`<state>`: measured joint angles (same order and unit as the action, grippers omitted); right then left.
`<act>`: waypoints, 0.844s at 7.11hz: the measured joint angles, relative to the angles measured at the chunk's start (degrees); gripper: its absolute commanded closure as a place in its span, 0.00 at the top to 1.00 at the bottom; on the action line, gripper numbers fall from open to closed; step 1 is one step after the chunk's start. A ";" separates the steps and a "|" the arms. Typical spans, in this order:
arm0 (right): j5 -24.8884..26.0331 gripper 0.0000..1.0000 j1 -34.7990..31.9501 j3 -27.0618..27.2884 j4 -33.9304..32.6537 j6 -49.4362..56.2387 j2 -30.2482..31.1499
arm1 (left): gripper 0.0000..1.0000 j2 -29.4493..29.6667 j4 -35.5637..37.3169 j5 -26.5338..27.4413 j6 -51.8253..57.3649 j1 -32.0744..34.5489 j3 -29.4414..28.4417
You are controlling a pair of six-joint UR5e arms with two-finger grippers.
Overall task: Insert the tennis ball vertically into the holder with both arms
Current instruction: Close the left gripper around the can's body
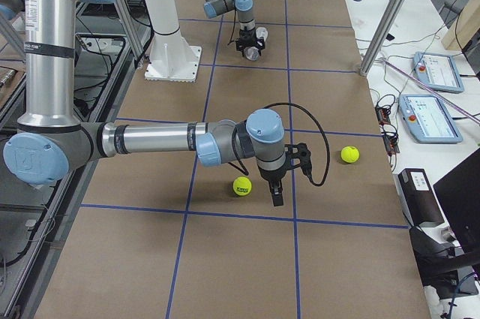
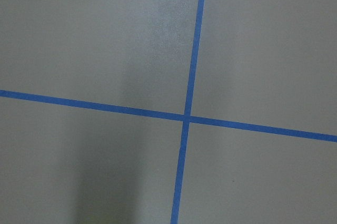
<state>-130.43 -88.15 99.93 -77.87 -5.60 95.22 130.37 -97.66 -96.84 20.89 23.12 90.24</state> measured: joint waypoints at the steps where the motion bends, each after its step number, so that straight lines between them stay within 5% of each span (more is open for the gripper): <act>1: 0.00 1.00 0.00 0.00 0.00 0.03 -0.01 | 0.97 -0.02 0.02 0.04 1.63 0.01 0.01; 6: -0.01 1.00 0.00 0.00 0.00 0.06 0.05 | 0.86 -0.08 0.06 1.01 4.77 0.09 0.37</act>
<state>-130.44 -88.15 99.93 -77.87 -5.54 95.27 130.29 -97.60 -95.82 25.67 23.20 90.61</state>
